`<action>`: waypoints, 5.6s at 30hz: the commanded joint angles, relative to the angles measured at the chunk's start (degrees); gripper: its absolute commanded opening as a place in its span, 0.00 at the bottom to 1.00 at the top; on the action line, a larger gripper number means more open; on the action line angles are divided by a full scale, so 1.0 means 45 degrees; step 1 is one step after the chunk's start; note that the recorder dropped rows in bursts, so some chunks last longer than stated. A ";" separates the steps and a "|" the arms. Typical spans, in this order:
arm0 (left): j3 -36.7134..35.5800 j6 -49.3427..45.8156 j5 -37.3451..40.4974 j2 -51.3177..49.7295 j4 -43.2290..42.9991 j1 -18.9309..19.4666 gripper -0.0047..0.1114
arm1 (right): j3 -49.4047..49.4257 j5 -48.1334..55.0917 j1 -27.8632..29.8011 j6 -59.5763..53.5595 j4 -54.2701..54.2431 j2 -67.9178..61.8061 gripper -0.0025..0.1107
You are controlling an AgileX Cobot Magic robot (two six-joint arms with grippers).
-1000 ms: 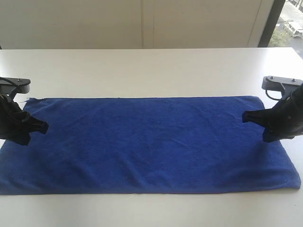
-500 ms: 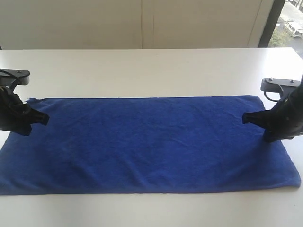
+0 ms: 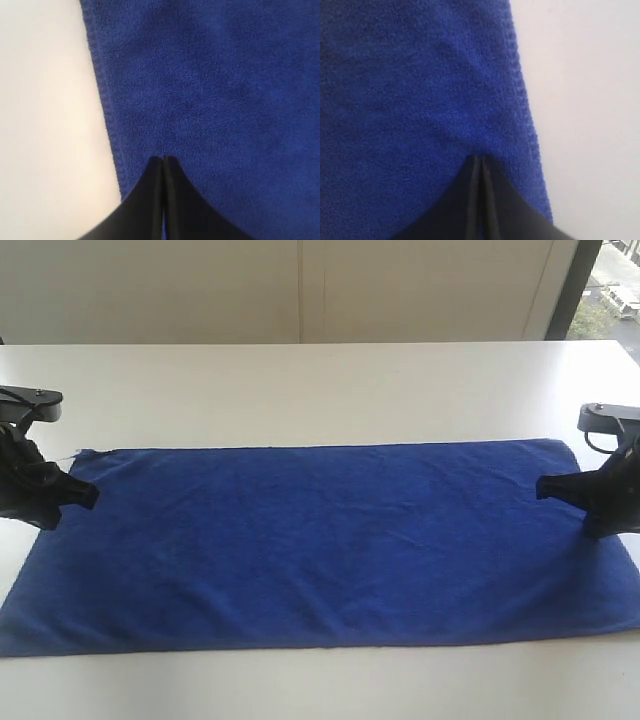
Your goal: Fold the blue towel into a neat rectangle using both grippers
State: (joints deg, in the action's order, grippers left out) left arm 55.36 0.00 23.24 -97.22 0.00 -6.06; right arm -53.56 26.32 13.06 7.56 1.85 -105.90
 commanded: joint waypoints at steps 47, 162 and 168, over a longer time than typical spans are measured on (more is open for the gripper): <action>-0.1107 -0.1390 0.2486 0.1453 0.4572 0.2316 0.04 | 0.0188 0.2079 0.1622 -0.4885 -0.3941 0.2462 0.02; -0.0420 -0.3754 0.1447 0.0663 0.6182 0.2316 0.04 | -0.4507 0.4891 0.2813 -0.2570 -0.1633 0.2065 0.02; -0.0420 -0.3730 0.1401 0.0663 0.6281 0.2316 0.04 | -0.4508 0.5268 0.1836 -0.3447 -0.3722 0.3490 0.02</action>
State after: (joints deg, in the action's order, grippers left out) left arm 53.29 -16.82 28.77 -94.18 27.57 4.19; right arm -73.52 49.48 23.80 -6.69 -12.91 -92.57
